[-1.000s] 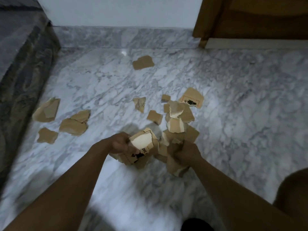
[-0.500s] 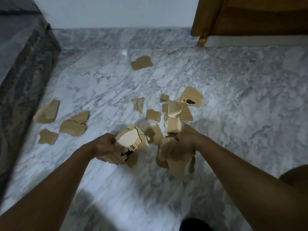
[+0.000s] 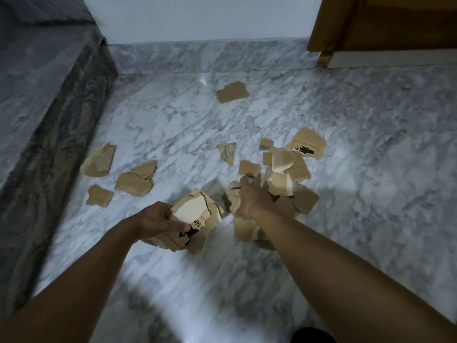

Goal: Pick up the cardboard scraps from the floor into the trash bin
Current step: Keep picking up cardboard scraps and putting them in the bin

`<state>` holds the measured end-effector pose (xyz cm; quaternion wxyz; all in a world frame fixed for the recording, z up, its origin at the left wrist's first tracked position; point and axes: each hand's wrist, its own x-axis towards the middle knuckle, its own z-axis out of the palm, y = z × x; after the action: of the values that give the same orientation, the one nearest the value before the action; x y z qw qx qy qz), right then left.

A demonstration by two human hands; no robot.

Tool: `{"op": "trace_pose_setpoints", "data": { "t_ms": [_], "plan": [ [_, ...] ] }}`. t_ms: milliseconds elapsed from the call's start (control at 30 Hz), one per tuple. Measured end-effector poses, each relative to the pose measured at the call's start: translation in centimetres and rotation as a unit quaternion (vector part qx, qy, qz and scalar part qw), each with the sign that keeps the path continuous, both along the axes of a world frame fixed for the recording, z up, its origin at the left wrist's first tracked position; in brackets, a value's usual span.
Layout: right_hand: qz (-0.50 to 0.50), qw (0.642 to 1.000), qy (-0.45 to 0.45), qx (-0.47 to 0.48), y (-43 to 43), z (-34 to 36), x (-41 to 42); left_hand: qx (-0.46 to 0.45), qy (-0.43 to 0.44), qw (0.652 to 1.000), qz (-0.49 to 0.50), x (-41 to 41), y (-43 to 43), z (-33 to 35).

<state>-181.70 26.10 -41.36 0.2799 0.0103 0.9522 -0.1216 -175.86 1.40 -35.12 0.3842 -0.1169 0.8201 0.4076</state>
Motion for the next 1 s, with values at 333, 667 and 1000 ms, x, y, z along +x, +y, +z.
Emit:
{"op": "trace_pose_setpoints", "data": {
  "t_ms": [333, 667, 1000],
  "plan": [
    [-0.124, 0.977, -0.024, -0.171, 2.0, 0.9, -1.0, 0.003, -0.004, 1.000, -0.028, 0.0, 1.4, -1.3],
    [-0.111, 0.976, 0.182, -0.037, 17.9, 5.5, 0.8, -0.084, 0.058, 0.943, -0.318, -1.9, 18.0, -3.4],
    [-0.044, 0.987, 0.157, 0.001, 21.8, 1.9, 4.6, -0.193, 0.111, 0.910, -0.351, -2.1, 22.8, -6.9]
  ]
}}
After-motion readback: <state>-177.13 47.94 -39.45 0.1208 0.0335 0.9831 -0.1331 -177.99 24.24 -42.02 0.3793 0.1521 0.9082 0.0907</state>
